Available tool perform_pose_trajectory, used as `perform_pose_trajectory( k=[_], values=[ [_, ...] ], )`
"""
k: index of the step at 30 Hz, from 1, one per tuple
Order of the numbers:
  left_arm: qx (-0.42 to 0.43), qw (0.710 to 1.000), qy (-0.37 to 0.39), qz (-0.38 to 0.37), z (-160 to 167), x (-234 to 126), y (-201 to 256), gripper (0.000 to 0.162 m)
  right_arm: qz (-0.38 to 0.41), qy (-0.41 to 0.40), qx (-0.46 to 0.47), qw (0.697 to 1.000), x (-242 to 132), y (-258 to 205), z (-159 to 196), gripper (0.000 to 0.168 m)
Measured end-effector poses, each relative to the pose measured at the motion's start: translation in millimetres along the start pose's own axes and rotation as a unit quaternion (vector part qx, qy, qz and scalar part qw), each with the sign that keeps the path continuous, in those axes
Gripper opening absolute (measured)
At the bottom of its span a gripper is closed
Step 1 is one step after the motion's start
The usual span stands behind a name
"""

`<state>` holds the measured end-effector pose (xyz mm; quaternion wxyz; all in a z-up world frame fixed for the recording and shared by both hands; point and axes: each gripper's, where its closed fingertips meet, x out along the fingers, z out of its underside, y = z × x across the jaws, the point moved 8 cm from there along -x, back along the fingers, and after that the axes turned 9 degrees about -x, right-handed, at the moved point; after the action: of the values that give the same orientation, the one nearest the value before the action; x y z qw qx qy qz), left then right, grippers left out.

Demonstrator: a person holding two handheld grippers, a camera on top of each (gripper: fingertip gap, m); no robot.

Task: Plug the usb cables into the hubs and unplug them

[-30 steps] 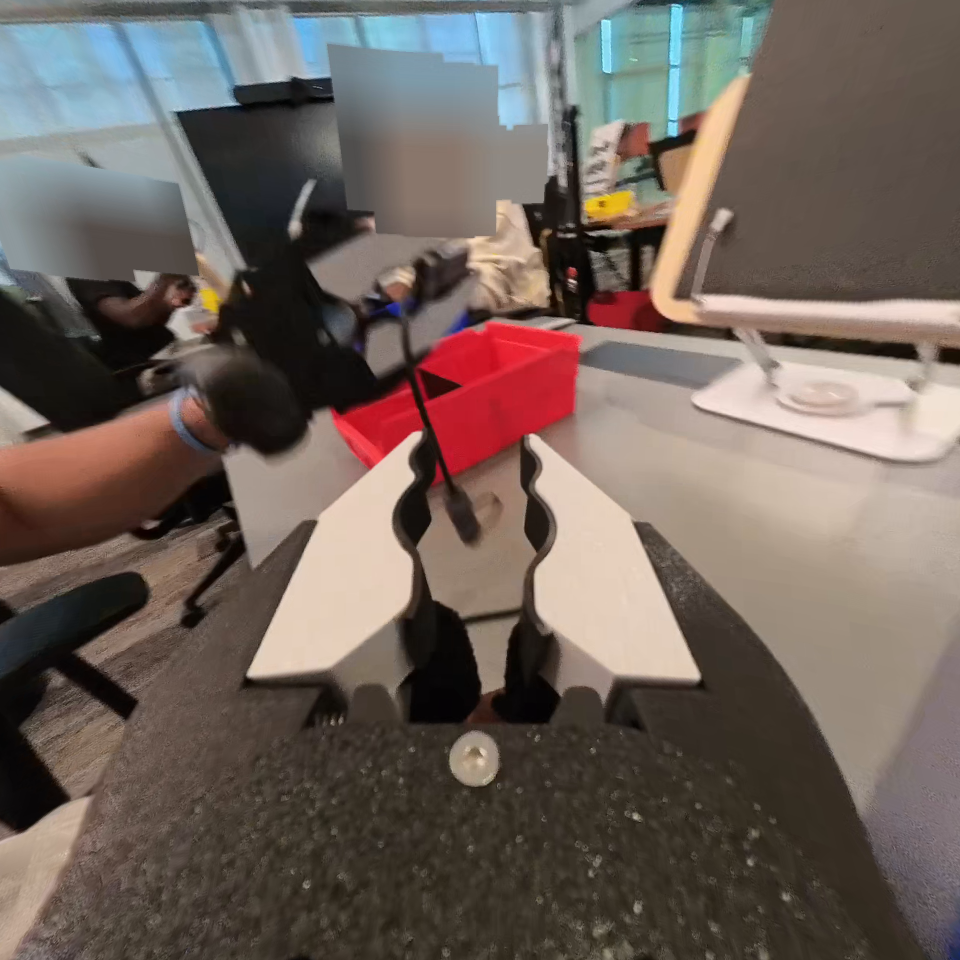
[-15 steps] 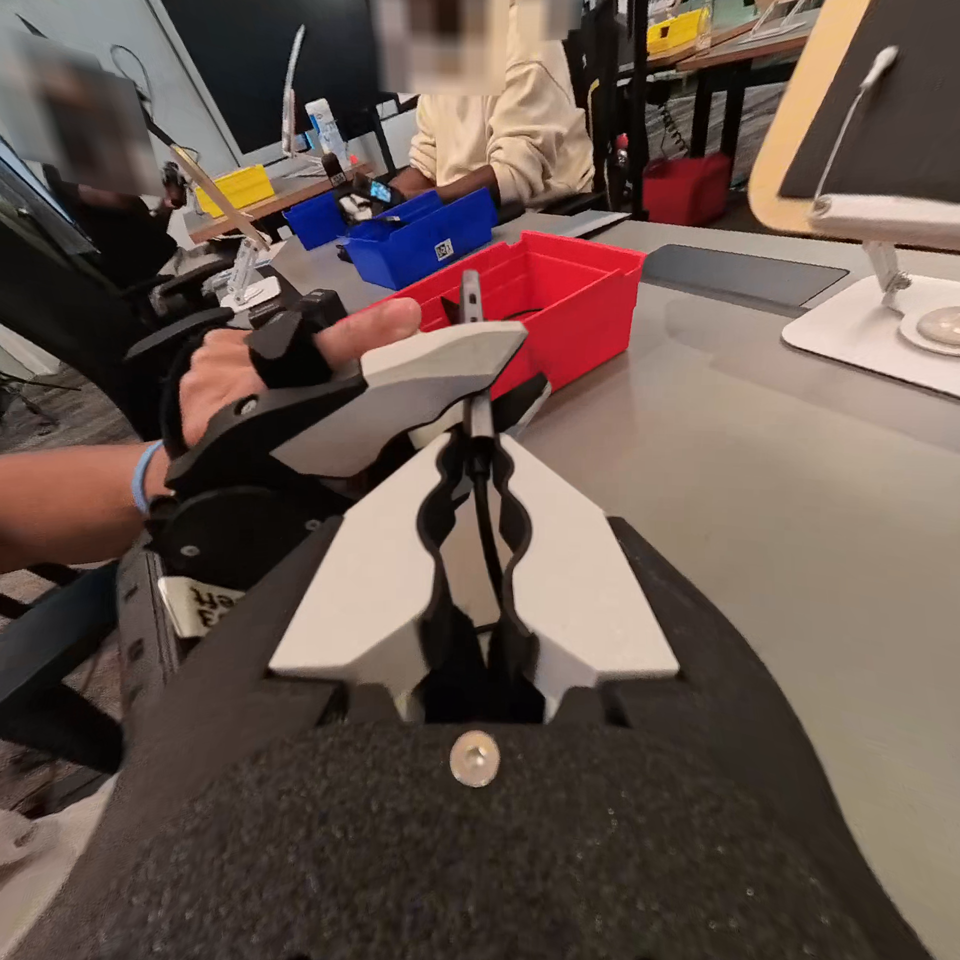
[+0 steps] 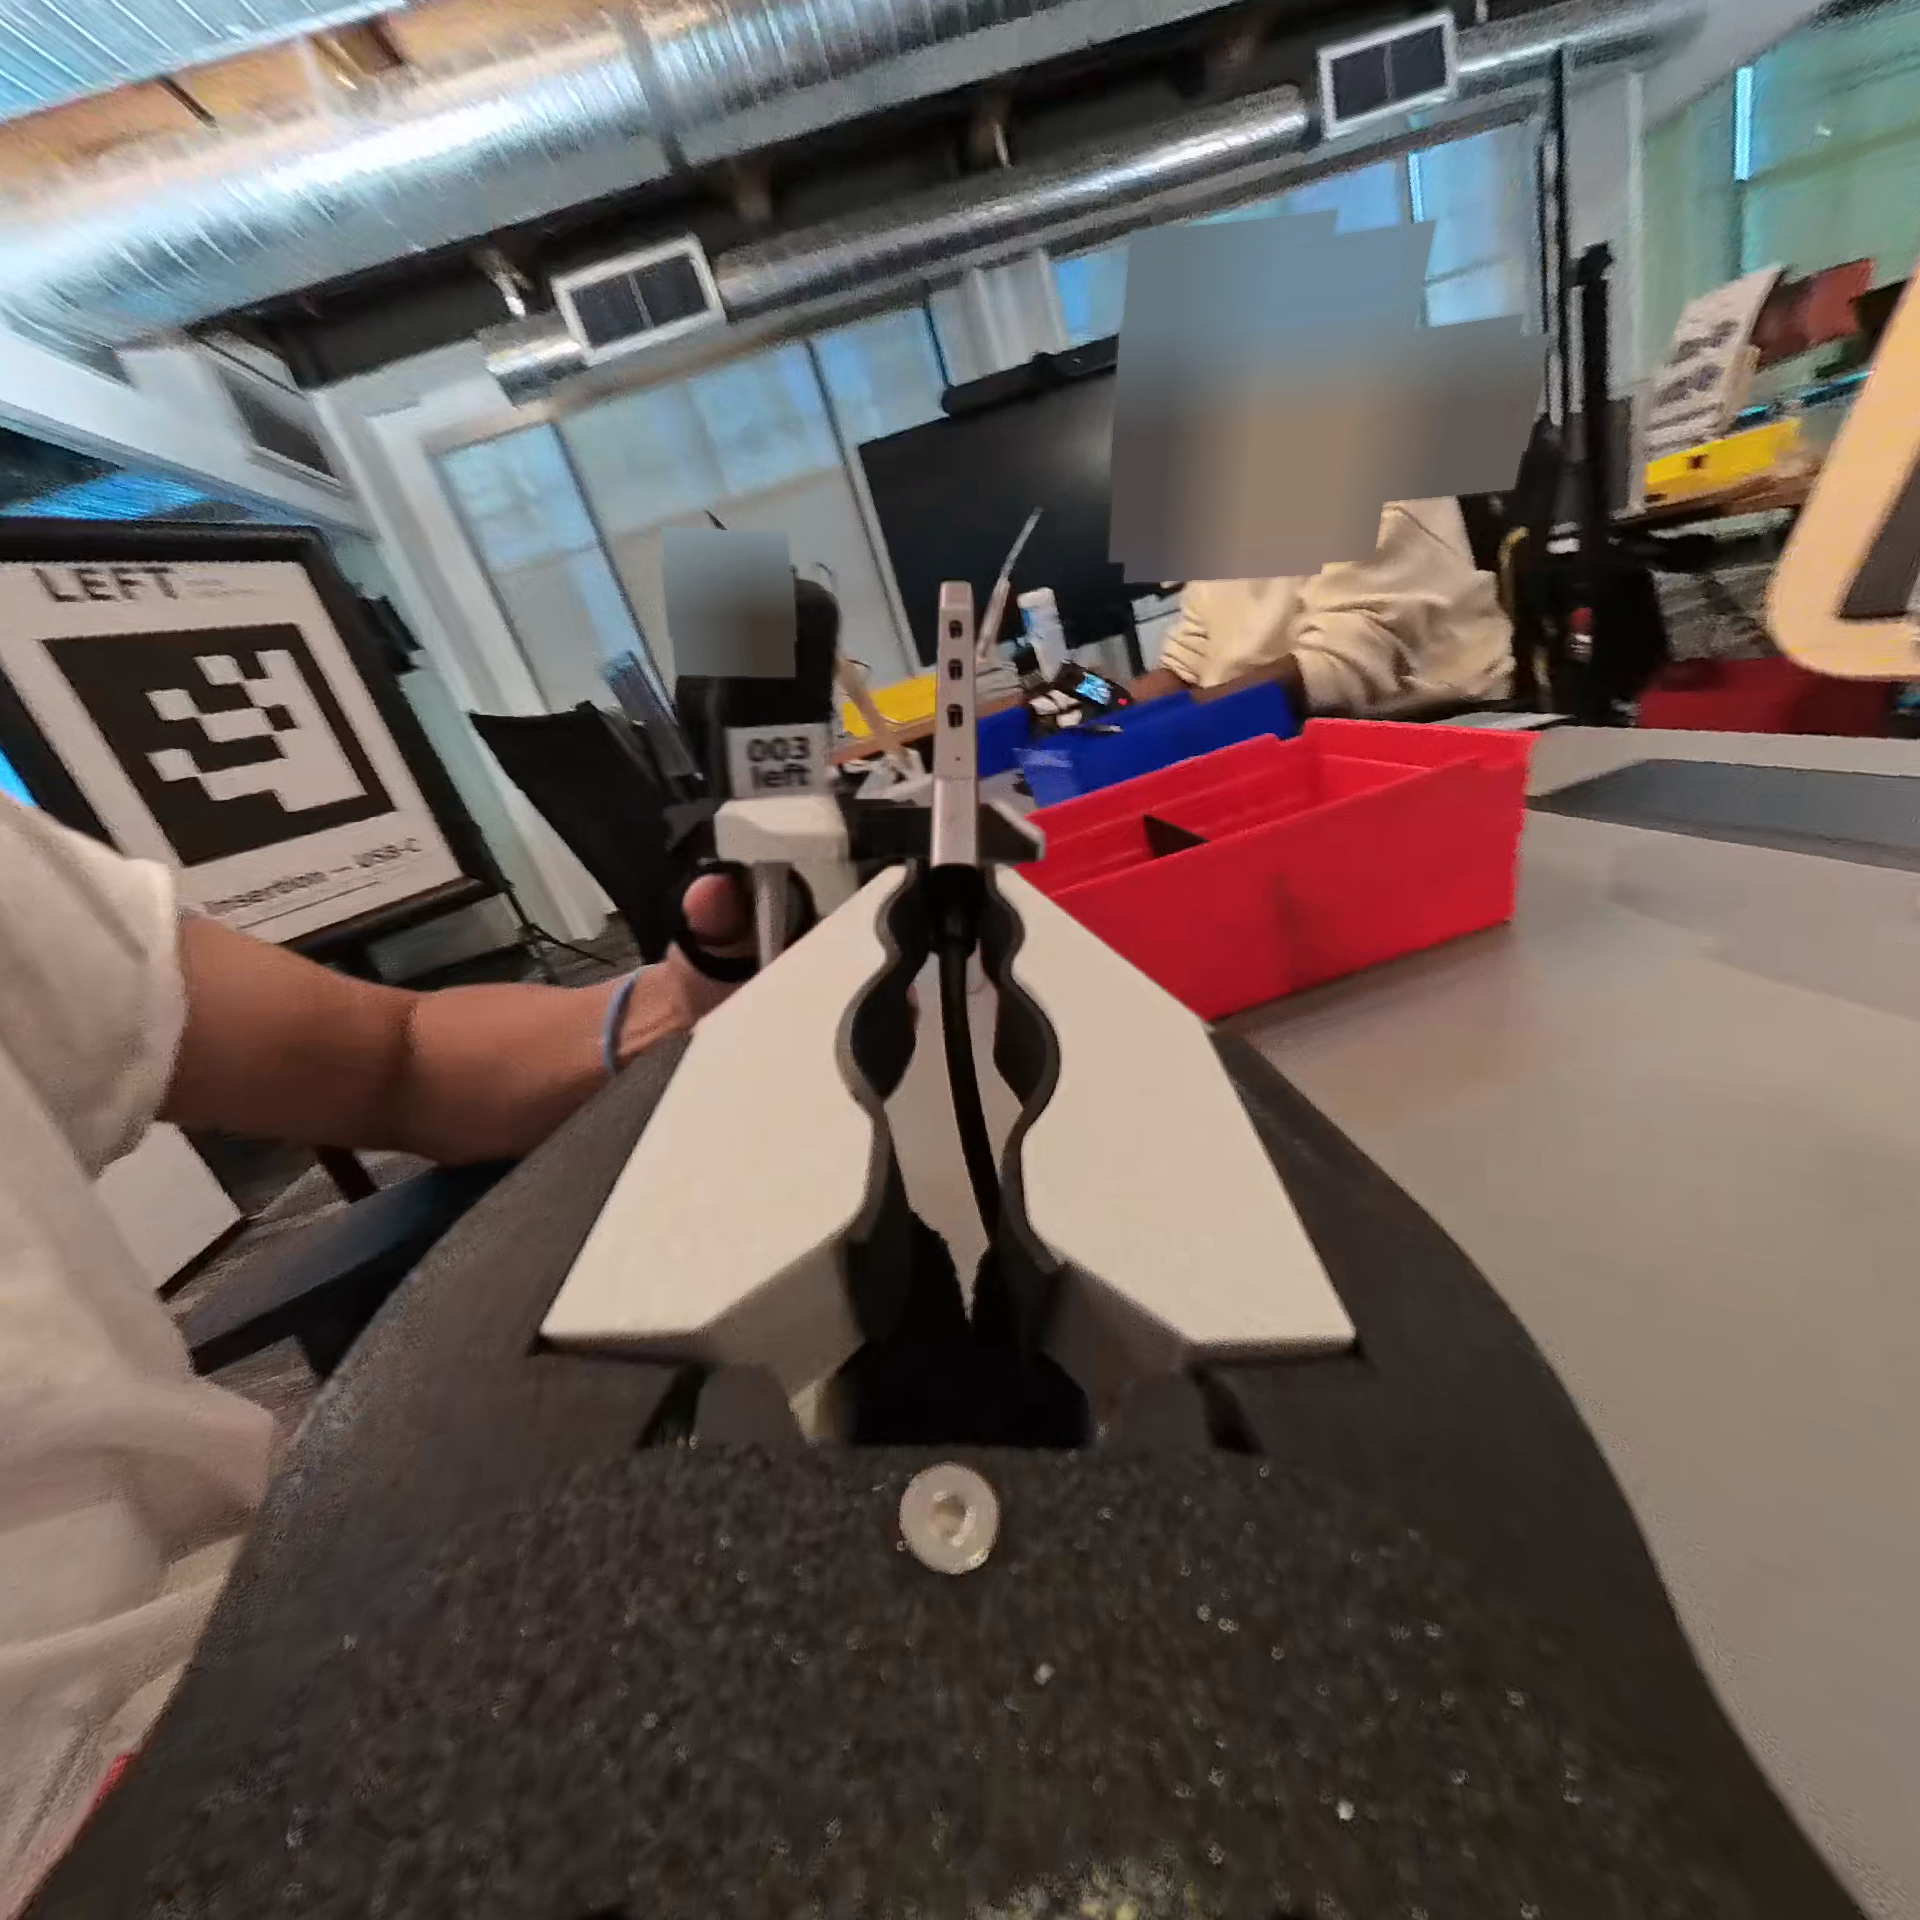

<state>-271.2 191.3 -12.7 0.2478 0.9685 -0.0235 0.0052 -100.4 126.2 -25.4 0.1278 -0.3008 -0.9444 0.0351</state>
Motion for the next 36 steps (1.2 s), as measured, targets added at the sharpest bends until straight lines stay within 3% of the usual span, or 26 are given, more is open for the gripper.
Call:
perform_pose_trajectory(
  k=[5,10,12,15,19,24,26,28,31,36],
  values=[
    [0.016,0.997,0.008,0.078,-4.4,6.9,9.7,0.041,-0.073,-0.008,0.000,0.997,13.5,-18.6,8.6,0.006],
    [0.052,0.988,-0.022,0.144,0.0,1.9,22.9,0.009,-0.113,-0.016,0.012,0.993,12.7,-24.8,13.5,0.007],
    [0.066,0.986,-0.038,0.146,3.6,1.2,24.8,0.009,-0.121,-0.027,0.018,0.992,11.1,-25.0,17.1,0.007],
    [0.111,0.985,-0.047,0.125,7.0,1.2,23.2,0.009,-0.090,-0.050,0.005,0.995,9.2,-19.5,20.1,0.013],
    [0.216,0.976,0.000,0.026,-6.7,7.0,3.9,0.009,0.060,-0.077,-0.040,0.994,-6.4,10.9,10.2,0.028],
    [0.385,0.902,0.145,-0.131,-41.3,26.5,-44.7,0.010,0.174,-0.117,-0.040,0.977,-17.2,31.5,2.3,0.029],
    [0.427,0.873,0.169,-0.165,-47.1,41.2,-68.2,0.010,0.202,-0.192,-0.019,0.960,-14.1,35.5,18.2,0.033],
    [0.454,0.855,0.168,-0.185,-42.4,58.3,-91.5,0.010,0.181,-0.295,-0.019,0.938,-10.5,31.2,43.0,0.053],
    [0.483,0.845,0.148,-0.178,-24.6,80.4,-116.2,0.010,0.164,-0.362,-0.099,0.912,-7.3,26.7,70.7,0.044],
    [0.475,0.858,0.129,-0.146,-6.1,87.5,-132.8,0.010,0.120,-0.421,-0.218,0.872,19.1,31.7,92.0,0.029]
  ],
)
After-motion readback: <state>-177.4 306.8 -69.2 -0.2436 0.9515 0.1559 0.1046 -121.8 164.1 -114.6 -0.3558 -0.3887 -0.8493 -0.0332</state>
